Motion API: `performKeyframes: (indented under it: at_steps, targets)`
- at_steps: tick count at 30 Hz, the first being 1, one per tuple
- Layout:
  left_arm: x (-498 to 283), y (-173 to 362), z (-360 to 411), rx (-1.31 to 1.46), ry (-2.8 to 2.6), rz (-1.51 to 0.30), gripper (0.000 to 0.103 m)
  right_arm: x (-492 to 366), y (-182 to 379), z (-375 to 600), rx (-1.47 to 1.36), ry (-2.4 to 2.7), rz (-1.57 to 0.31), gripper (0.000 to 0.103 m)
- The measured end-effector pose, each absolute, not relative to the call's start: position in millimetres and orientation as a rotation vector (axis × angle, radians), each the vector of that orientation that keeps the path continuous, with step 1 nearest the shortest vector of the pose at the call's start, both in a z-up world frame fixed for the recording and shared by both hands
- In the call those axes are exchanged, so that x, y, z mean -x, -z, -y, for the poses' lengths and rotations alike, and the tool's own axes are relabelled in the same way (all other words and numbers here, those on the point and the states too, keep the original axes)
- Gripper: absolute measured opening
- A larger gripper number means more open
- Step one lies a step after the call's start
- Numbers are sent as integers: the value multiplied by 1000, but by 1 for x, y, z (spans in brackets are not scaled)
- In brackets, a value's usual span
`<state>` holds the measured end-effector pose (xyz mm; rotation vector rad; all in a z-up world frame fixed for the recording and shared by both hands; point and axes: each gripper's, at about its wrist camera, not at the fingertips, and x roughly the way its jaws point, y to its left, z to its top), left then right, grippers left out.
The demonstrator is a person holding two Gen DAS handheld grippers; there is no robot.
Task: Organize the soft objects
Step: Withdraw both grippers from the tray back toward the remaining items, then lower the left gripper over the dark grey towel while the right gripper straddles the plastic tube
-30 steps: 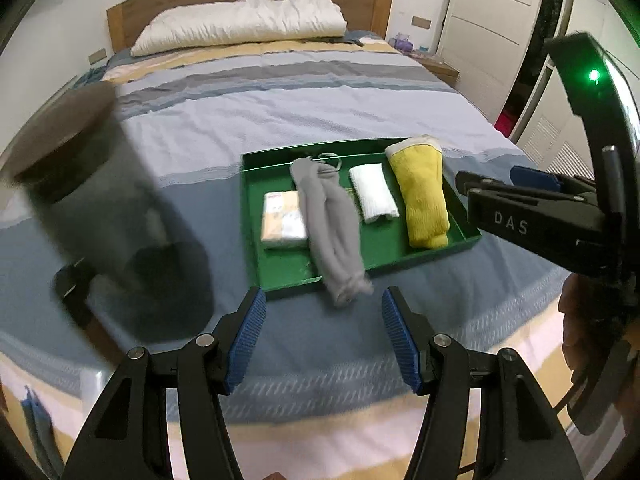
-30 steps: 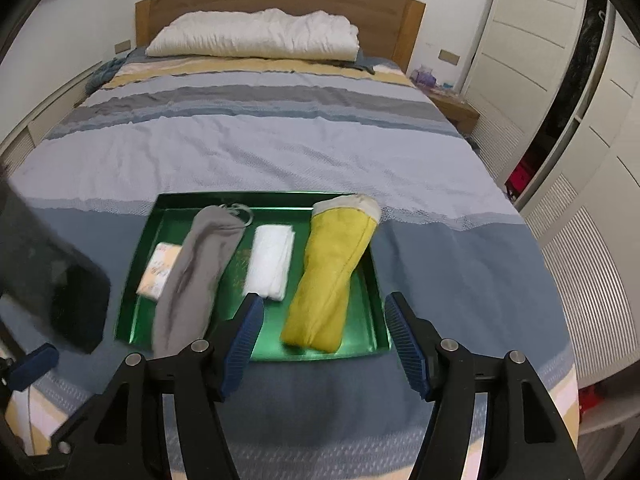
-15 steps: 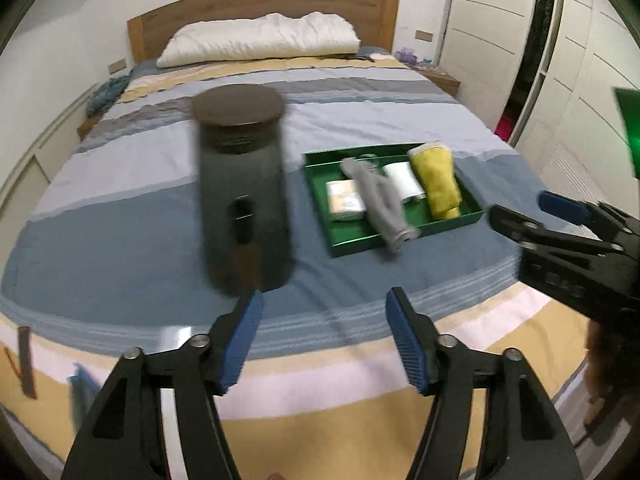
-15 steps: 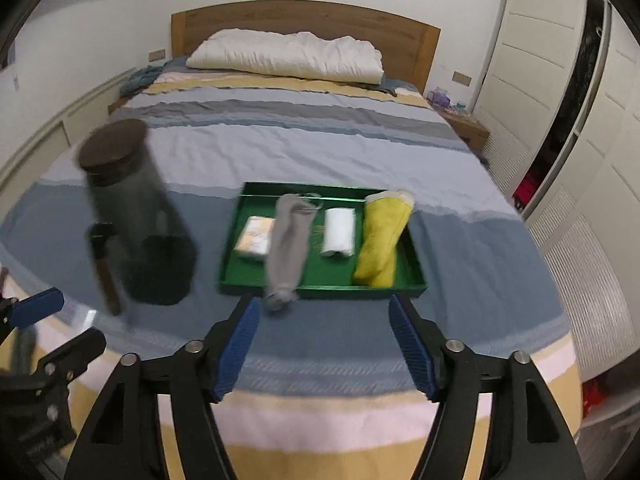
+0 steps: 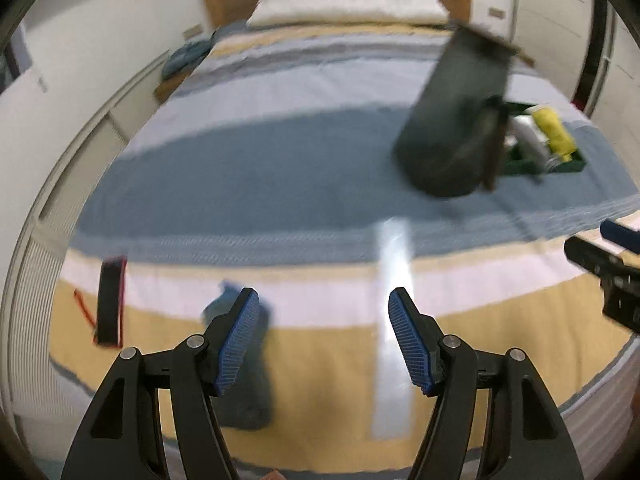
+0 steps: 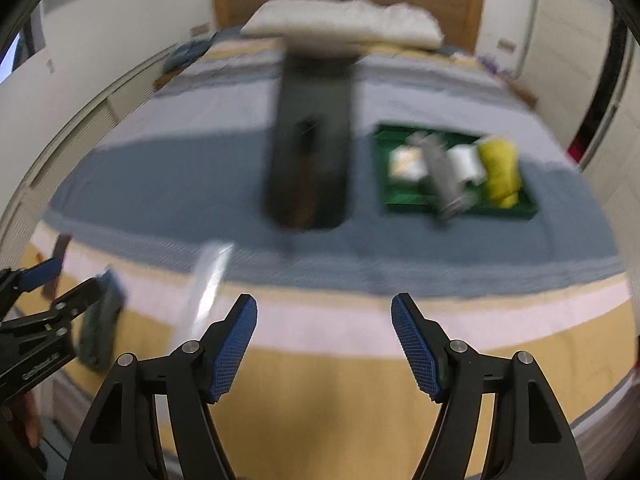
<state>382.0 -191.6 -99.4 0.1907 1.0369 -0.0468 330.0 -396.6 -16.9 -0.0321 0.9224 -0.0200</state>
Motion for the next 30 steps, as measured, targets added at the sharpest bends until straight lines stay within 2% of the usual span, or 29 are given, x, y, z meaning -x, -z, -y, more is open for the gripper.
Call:
performKeyframes:
  at_steps: [8,12,30]
  targets:
    - [-378,151,113,-110,-31,-1130,62,-345,74,314,5,-33,-1036,70]
    - [-375,167,91,-86,-34,-1144,66,-358,98,300,2,-14,-1081,71]
    - [-385,213,74,-25,72,-1239,69,-401,177,265,18,93,-1157,75]
